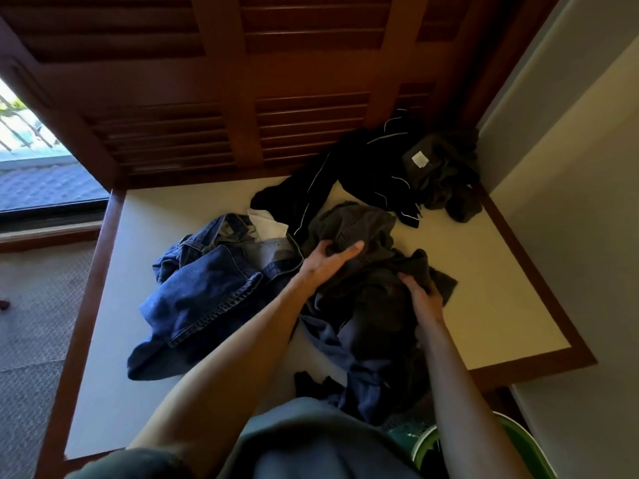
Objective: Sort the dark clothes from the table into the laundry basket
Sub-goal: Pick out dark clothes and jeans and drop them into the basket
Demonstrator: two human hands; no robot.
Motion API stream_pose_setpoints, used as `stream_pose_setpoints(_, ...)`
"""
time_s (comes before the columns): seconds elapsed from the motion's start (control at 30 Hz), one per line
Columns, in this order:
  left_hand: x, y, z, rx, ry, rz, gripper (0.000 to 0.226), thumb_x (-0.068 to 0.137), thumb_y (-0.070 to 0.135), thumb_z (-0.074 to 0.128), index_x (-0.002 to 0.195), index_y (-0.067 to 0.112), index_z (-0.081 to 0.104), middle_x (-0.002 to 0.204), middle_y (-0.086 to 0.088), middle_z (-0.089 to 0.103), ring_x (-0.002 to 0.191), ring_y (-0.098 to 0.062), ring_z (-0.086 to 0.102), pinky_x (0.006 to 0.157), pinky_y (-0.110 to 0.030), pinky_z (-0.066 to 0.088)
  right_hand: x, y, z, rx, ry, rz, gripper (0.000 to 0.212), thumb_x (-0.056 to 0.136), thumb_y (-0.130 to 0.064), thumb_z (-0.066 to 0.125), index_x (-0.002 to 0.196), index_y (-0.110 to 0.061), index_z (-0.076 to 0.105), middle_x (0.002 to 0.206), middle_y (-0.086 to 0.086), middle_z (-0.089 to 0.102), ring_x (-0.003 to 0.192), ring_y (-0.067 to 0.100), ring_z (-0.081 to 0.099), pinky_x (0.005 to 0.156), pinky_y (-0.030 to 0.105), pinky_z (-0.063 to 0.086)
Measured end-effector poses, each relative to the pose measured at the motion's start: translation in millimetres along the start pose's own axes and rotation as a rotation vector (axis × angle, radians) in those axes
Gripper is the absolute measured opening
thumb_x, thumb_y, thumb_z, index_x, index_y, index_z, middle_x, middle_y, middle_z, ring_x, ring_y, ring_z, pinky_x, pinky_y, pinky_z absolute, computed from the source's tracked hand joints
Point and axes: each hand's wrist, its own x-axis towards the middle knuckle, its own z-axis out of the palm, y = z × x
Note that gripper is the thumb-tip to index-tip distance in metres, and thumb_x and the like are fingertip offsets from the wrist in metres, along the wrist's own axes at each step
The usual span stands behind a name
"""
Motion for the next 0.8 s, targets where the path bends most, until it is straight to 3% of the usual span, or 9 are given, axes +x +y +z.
stream_pose_setpoints(0.1,-5,11,-5,-0.312,-0.070,-0.017,0.082,0.073,0.073,0.073,0.133,0.022,0.049,0.127,0.003,0.060,0.104,-0.017,0.060,0.085,-0.033,0.053,-15,-13,10,0.184,-0.090,0.000,0.049,0.074,-0.026,0.082,0.121,-0.015,0.070,0.109,0.017,0.074,0.094,0.037,0.072,0.071,0.039,0.057)
stream_pose_setpoints(0.13,-4,12,-7,-0.414,-0.108,-0.004,0.082,0.074,0.070,0.074,0.136,0.021,0.051,0.126,0.003,0.063,0.104,-0.016,0.062,0.085,-0.033,0.053,-21,-21,14,0.208,-0.124,-0.029,0.045,0.073,-0.021,0.081,0.116,-0.013,0.072,0.110,0.018,0.074,0.095,0.038,0.072,0.071,0.040,0.058)
stream_pose_setpoints(0.23,-11,25,-10,-0.661,-0.203,0.069,0.078,0.082,0.071,0.066,0.140,0.020,0.058,0.135,-0.005,0.066,0.118,-0.021,0.066,0.104,-0.041,0.051,-48,-60,25,0.233,-0.200,-0.250,0.032,0.078,-0.009,0.075,0.111,-0.012,0.073,0.110,0.017,0.074,0.101,0.040,0.070,0.077,0.045,0.060)
stream_pose_setpoints(0.33,-22,48,-17,-0.848,-0.249,0.164,0.066,0.093,0.065,0.053,0.139,0.017,0.061,0.134,-0.008,0.066,0.124,-0.025,0.063,0.113,-0.047,0.043,-76,-109,26,0.164,-0.257,-0.534,0.039,0.081,-0.004,0.071,0.118,-0.018,0.071,0.114,0.008,0.074,0.104,0.030,0.071,0.083,0.045,0.061)
stream_pose_setpoints(0.4,-27,62,-25,-0.885,-0.239,0.204,0.064,0.094,0.063,0.053,0.138,0.017,0.061,0.135,-0.009,0.066,0.127,-0.027,0.061,0.114,-0.048,0.041,-90,-134,25,0.088,-0.300,-0.691,0.049,0.082,-0.008,0.073,0.127,-0.023,0.067,0.121,0.003,0.072,0.109,0.023,0.069,0.087,0.041,0.059)
stream_pose_setpoints(0.53,-27,61,-42,-0.826,-0.189,0.181,0.057,0.094,0.059,0.056,0.133,0.019,0.065,0.129,-0.007,0.070,0.121,-0.025,0.065,0.110,-0.048,0.046,-96,-127,34,-0.052,-0.281,-0.882,0.058,0.082,-0.012,0.072,0.137,-0.024,0.059,0.131,0.001,0.065,0.121,0.019,0.062,0.102,0.047,0.052)
stream_pose_setpoints(0.63,-26,25,-51,-0.766,-0.127,0.057,0.053,0.087,0.056,0.065,0.126,0.019,0.069,0.122,-0.009,0.073,0.112,-0.028,0.069,0.106,-0.048,0.049,-79,-58,45,-0.092,-0.276,-0.790,0.063,0.084,-0.012,0.070,0.142,-0.026,0.053,0.137,0.000,0.061,0.128,0.020,0.058,0.108,0.052,0.047)
stream_pose_setpoints(0.7,-22,-11,-55,-0.754,-0.042,-0.064,0.067,0.077,0.061,0.073,0.129,0.020,0.066,0.121,-0.011,0.073,0.113,-0.031,0.069,0.106,-0.050,0.049,-70,0,48,-0.153,-0.277,-0.657,0.063,0.085,-0.017,0.070,0.143,-0.035,0.051,0.137,-0.004,0.061,0.130,0.017,0.056,0.110,0.049,0.045)
stream_pose_setpoints(0.8,-22,-47,-62,-0.748,0.018,-0.182,0.067,0.080,0.074,0.062,0.111,0.016,0.074,0.099,-0.008,0.077,0.096,-0.029,0.072,0.096,-0.045,0.053,-59,59,41,-0.223,-0.231,-0.438,0.054,0.090,-0.030,0.067,0.140,-0.043,0.050,0.137,-0.003,0.060,0.131,0.022,0.055,0.108,0.044,0.047)
